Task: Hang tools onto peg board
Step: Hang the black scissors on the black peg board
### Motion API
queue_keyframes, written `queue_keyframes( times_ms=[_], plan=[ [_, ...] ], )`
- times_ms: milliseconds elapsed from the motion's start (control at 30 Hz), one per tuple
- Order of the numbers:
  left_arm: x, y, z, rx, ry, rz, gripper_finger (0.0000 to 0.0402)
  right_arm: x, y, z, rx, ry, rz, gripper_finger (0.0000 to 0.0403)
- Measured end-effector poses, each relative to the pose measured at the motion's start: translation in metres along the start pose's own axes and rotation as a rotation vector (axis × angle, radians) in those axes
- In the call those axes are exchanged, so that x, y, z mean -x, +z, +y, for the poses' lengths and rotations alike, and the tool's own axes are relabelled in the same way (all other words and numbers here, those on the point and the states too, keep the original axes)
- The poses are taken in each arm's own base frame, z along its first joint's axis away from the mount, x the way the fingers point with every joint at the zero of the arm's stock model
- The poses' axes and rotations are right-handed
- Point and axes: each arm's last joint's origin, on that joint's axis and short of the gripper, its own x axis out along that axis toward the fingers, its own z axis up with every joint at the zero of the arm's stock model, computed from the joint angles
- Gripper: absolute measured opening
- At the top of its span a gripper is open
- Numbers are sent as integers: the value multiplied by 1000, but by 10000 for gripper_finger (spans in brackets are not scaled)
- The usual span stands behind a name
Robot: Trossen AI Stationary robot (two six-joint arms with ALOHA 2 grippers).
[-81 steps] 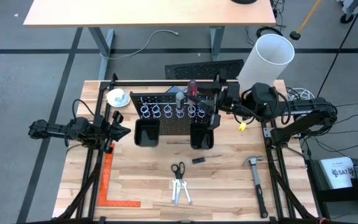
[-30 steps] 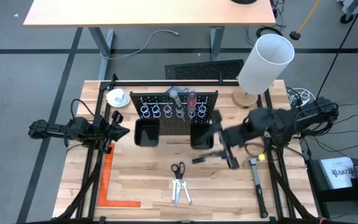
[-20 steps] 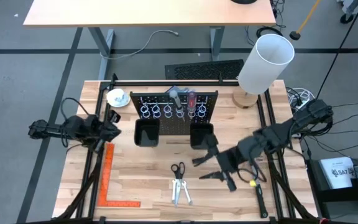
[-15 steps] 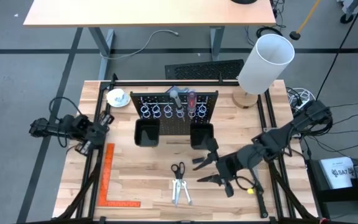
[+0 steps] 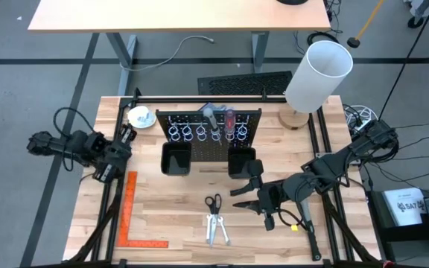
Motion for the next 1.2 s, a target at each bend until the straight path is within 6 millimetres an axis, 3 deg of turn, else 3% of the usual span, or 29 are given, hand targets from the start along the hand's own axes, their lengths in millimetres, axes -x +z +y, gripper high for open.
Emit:
queue_keyframes(
  times_ms=[267, 600, 933, 1200],
  plan=[
    [-64, -5, 5, 52, -32, 301, 30, 4, 1, -4, 3, -87, 10, 116],
    [-135, -23, -25, 46, -332, 538, 50, 4, -2, -4, 12, -99, 42, 116],
    [-166, -37, -74, -30, -289, 765, 51, 4, -1, -4, 2, -100, 37, 116],
    [-165, -58, -114, 54, -114, 877, 51, 4, -1, -4, -1, -100, 37, 116]
  ],
)
